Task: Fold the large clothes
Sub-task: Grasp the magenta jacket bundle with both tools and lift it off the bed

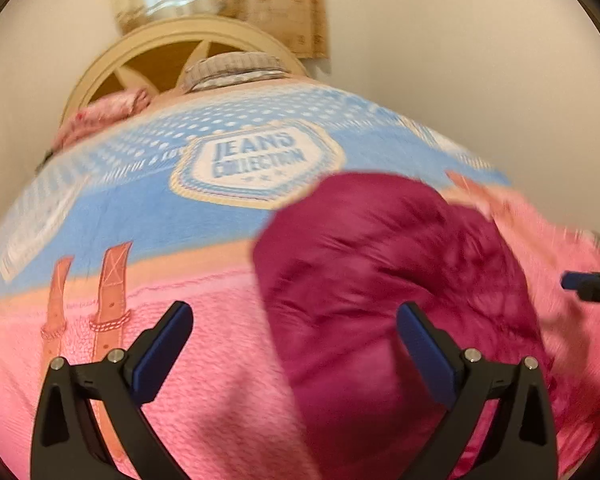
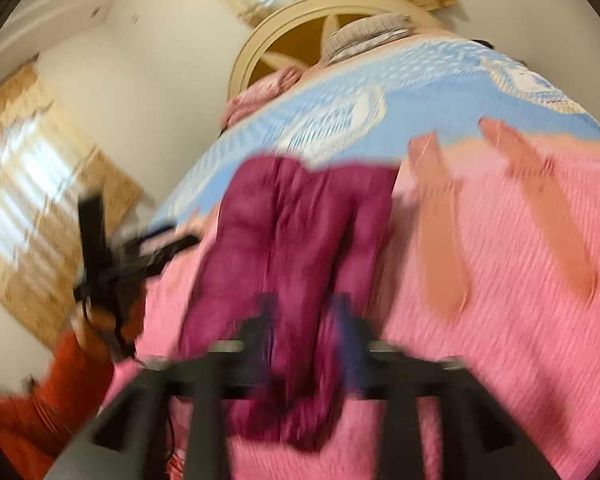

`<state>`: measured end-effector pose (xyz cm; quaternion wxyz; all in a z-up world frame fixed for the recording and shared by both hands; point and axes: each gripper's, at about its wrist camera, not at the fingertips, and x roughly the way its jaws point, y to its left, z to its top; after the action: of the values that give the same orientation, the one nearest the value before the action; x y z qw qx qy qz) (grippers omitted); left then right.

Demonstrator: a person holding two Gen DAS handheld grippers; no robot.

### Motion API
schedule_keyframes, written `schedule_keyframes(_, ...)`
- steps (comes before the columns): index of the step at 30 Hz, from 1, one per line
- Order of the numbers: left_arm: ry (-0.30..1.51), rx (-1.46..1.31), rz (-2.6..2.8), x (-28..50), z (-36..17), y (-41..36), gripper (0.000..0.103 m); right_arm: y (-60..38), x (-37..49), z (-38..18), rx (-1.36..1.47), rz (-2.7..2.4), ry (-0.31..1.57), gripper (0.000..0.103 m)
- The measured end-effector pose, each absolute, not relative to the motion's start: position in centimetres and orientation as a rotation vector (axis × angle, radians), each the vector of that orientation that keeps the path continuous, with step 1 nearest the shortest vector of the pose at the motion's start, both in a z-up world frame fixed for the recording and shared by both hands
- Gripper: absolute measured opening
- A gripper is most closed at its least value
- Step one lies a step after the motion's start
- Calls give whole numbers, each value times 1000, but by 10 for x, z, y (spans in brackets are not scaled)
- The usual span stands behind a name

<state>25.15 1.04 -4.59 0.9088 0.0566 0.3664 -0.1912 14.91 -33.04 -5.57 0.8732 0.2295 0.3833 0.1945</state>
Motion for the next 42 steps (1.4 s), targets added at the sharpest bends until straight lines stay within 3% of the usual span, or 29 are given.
schedule_keyframes(1,764,75,-399,259,-46,19,103,-335,158,-53,497,392,783,92)
schedule_keyframes(2,777,20,-404,268,-48,27,103,-339,173,-51,492,374,763,96)
schedule_keyframes(13,872,-123,-525,338,-89,-2,103,-305,282,-116,350,331,928,96)
schedule_keyframes(17,944,-62,-502,362,-106,-24,103,-313,295,-139,436,357,967,96)
schedule_keyframes(21,1003,-100,-499,371,-135,-27,103,-303,291,-142,322,369,932,96)
schedule_keyframes(26,1018,-80,-482,371,-135,-28,103,-289,292,-140,264,328,949,96)
schedule_keyframes(33,932,-241,-537,316,-101,35,103,-304,249,-119,398,414,956,96)
schedule_keyframes(39,993,-457,-692,272,-140,42,103,-297,213,-135,406,434,909,96)
schedule_keyframes(42,936,-419,-686,258,-143,28,103,-287,210,-136,412,430,901,96)
